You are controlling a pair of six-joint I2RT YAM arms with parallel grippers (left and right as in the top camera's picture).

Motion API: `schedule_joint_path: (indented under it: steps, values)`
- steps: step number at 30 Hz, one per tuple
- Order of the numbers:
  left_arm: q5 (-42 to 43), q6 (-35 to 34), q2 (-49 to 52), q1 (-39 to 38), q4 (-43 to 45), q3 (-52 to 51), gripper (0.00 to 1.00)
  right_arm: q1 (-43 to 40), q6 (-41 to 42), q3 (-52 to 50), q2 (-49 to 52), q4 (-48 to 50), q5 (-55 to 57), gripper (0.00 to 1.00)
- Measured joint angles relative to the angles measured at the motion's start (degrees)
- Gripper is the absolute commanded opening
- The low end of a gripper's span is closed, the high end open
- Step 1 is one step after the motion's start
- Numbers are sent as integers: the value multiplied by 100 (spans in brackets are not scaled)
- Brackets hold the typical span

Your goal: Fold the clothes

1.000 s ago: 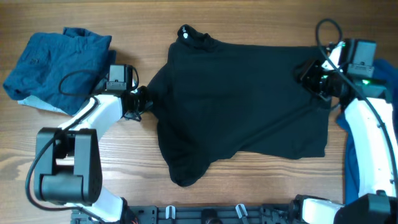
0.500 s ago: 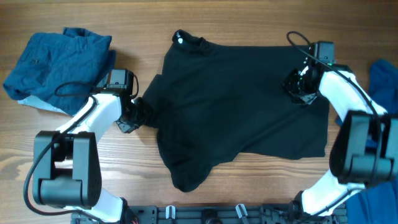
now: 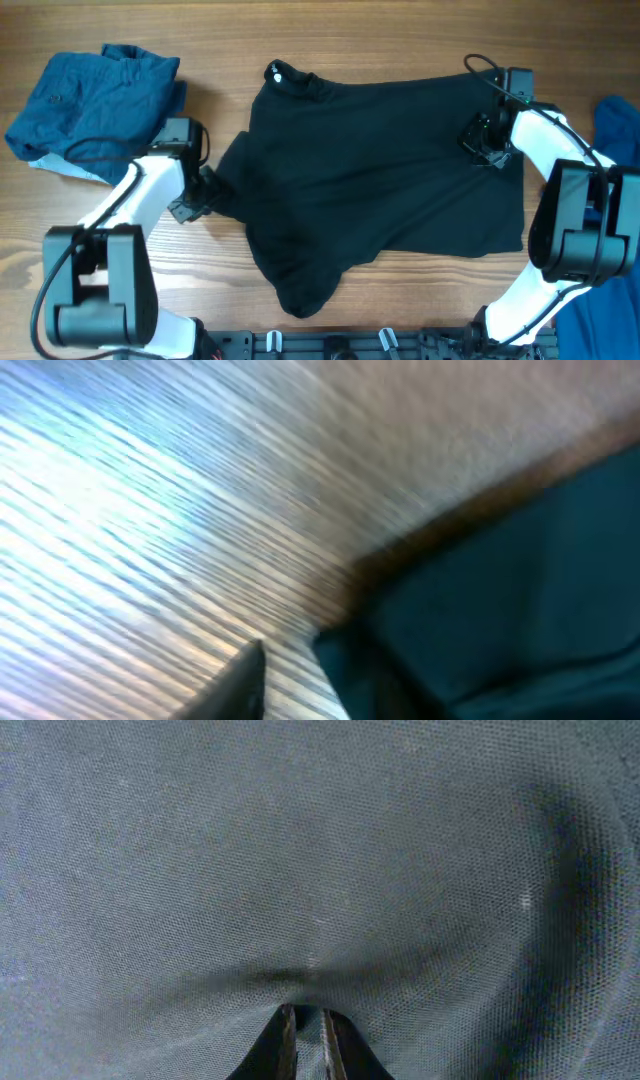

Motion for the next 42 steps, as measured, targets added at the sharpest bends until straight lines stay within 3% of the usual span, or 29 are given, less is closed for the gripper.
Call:
schedule_joint_path:
  steps: [2, 4, 7, 10, 15, 22, 28, 30, 34, 42]
  values:
    - [39, 199, -219, 20, 2, 13, 54, -15, -4, 0, 0, 2, -28, 11]
    - [125, 420, -444, -17, 127, 66, 43, -17, -22, 0, 0, 2, -37, 11]
    - [345, 901, -782, -146, 852, 168, 15, -22, -55, 0, 0, 0, -55, 11]
    - [411, 1172, -752, -214, 1314, 197, 4, -39, -131, -2, -24, 0, -107, 11]
    - [807, 1757, -317, -229, 2050, 205, 4, -96, -203, -105, -146, -79, -105, 11]
    - [1508, 2736, 485, -269, 2367, 205, 4, -138, -660, -131, -317, 341, -741, 11]
    - [1738, 3099, 874, -337, 2511, 251, 4, -11, -1032, -131, -317, 505, -1043, 11]
    - [1600, 3029, 905, -348, 2487, 295, 4, 94, -1084, -131, -306, 625, -1049, 11]
    - [562, 2194, 909, -428, 2098, 483, 4, 168, -1069, -131, 0, 813, -1027, 9]
    - [-474, 1115, 892, -433, 1554, 584, 4, 140, -857, -22, 177, 883, -918, 9]
